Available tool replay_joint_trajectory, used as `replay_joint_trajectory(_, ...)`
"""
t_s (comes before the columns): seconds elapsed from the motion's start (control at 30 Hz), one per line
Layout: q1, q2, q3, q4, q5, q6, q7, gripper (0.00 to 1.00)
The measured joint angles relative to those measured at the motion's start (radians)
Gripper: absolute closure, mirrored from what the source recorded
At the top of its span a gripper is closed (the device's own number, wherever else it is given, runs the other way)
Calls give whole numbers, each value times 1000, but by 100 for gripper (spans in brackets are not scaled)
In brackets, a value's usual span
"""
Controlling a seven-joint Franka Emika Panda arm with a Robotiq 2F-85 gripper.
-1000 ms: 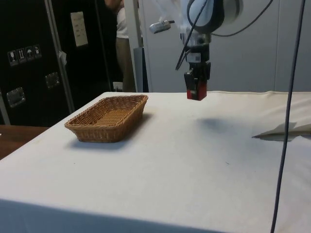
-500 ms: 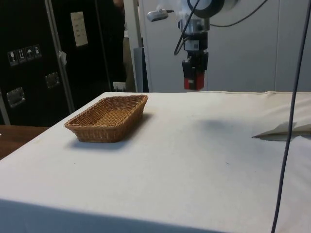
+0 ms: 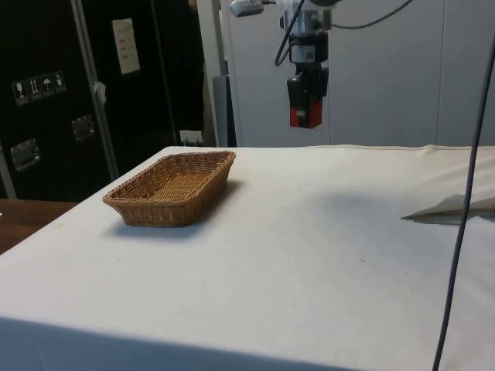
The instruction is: Pick up the cube and place it into the basket.
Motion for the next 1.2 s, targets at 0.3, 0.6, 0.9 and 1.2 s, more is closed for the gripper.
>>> replay_joint_trajectory(0.3,0,-43,1,20,-14,-56,-1,100)
replay_joint_trajectory(0.6,1,-69,2,38,-22,-96,-5,100)
replay_joint_trajectory(0.9,1,-96,4,60,-22,-143,-18,100)
replay_joint_trajectory(1.2,3,-120,8,90,-22,-199,-38,100)
